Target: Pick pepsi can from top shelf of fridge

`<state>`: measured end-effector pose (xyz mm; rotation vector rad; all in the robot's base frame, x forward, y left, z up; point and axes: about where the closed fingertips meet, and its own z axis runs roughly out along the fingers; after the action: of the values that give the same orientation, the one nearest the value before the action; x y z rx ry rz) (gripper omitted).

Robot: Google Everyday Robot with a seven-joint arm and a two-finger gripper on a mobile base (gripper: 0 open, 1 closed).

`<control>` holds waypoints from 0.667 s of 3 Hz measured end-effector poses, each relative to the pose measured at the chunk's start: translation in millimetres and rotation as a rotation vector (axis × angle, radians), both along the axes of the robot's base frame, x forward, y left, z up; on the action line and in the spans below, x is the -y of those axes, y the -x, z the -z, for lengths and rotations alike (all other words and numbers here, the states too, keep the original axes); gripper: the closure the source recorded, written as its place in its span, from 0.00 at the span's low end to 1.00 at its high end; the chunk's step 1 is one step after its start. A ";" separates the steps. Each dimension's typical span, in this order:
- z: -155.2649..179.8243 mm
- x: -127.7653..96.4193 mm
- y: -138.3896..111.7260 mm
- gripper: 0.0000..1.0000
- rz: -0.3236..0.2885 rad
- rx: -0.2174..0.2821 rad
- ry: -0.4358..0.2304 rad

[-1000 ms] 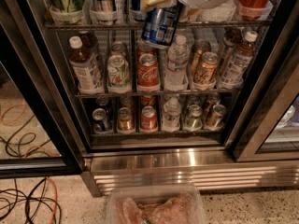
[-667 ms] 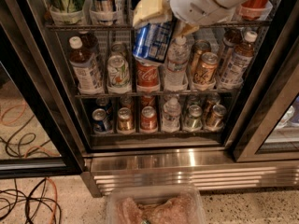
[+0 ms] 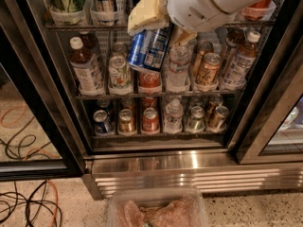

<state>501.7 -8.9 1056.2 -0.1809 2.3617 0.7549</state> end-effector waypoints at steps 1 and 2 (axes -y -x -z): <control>11.4 -16.1 36.3 1.00 -0.037 -0.075 -0.047; 23.2 -30.4 70.8 1.00 -0.056 -0.145 -0.105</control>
Offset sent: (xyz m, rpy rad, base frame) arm -0.1043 0.0396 -0.0559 0.1908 0.2782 0.0687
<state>430.9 21.4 1033.0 -0.1526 2.4544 0.9456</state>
